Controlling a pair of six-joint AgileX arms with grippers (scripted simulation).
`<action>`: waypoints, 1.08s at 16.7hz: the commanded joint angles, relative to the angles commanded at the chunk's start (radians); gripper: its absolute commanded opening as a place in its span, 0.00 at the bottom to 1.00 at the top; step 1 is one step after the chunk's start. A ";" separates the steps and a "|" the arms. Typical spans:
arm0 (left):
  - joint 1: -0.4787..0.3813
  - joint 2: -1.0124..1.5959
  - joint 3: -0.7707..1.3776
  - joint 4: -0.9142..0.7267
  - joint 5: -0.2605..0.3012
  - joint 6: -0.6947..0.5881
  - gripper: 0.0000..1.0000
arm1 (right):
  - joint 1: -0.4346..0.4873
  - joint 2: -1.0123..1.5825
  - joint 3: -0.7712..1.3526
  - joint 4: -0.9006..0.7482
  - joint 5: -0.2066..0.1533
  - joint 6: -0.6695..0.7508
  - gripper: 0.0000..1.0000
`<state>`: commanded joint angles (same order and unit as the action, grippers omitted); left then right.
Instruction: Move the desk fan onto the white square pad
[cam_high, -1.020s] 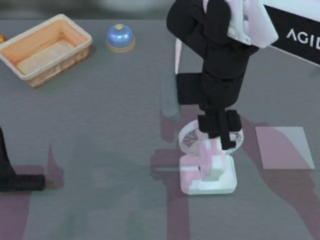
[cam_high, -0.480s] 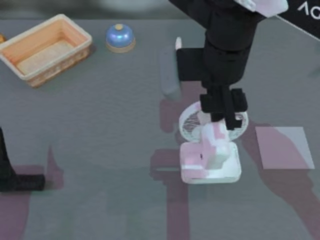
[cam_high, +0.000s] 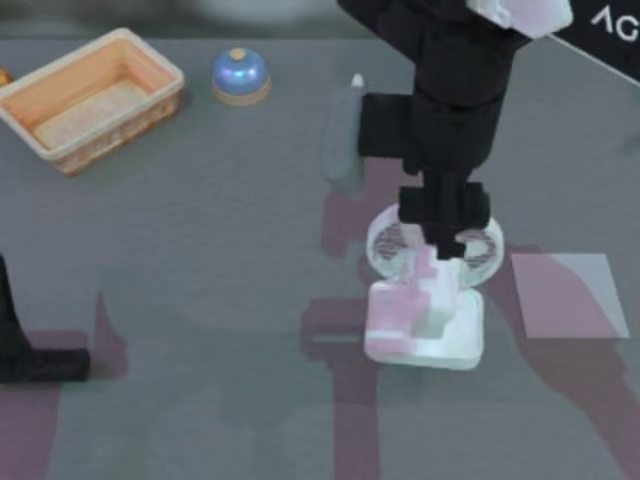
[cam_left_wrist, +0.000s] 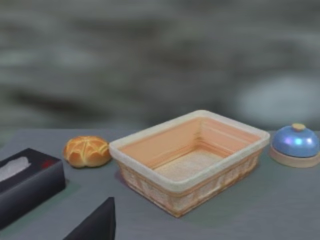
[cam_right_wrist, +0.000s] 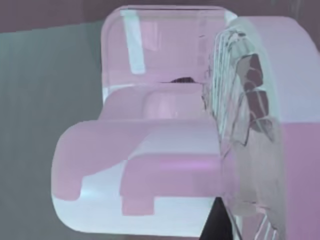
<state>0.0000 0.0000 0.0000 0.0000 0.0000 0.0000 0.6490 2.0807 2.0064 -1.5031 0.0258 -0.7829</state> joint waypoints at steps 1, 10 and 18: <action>0.000 0.000 0.000 0.000 0.000 0.000 1.00 | -0.008 0.001 -0.005 0.006 0.007 0.062 0.00; 0.000 0.000 0.000 0.000 0.000 0.000 1.00 | -0.136 -0.076 -0.049 0.117 0.058 1.015 0.00; 0.000 0.000 0.000 0.000 0.000 0.000 1.00 | -0.285 -0.199 -0.170 0.158 0.035 2.026 0.00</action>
<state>0.0000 0.0000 0.0000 0.0000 0.0000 0.0000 0.3642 1.8818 1.8366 -1.3453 0.0609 1.2433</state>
